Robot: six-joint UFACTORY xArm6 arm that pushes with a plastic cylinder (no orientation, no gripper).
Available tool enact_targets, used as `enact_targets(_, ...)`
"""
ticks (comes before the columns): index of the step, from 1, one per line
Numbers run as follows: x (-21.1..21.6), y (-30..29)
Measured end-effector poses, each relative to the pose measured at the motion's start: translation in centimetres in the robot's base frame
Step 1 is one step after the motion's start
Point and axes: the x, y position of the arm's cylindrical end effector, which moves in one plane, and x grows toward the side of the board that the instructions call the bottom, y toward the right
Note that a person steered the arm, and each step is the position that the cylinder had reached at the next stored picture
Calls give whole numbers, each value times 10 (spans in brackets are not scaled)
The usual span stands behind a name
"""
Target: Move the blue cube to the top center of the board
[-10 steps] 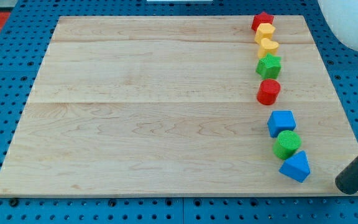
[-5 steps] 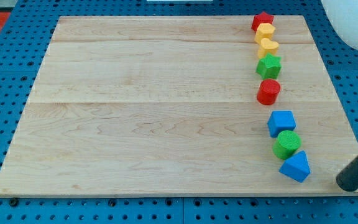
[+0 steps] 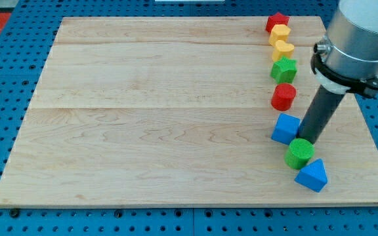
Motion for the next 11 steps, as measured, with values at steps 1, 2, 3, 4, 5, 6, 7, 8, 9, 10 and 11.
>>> enact_targets(1, -3, -17)
enact_targets(2, -5, -23)
enact_targets(3, -60, -101)
enact_targets(4, -108, -191)
enact_targets(5, -160, -195)
enact_targets(6, -228, -179)
enact_targets(7, -247, -138)
enact_targets(8, -286, -66)
enact_targets(9, -276, -91)
enact_targets(10, -249, -148)
enact_targets(11, -244, -183)
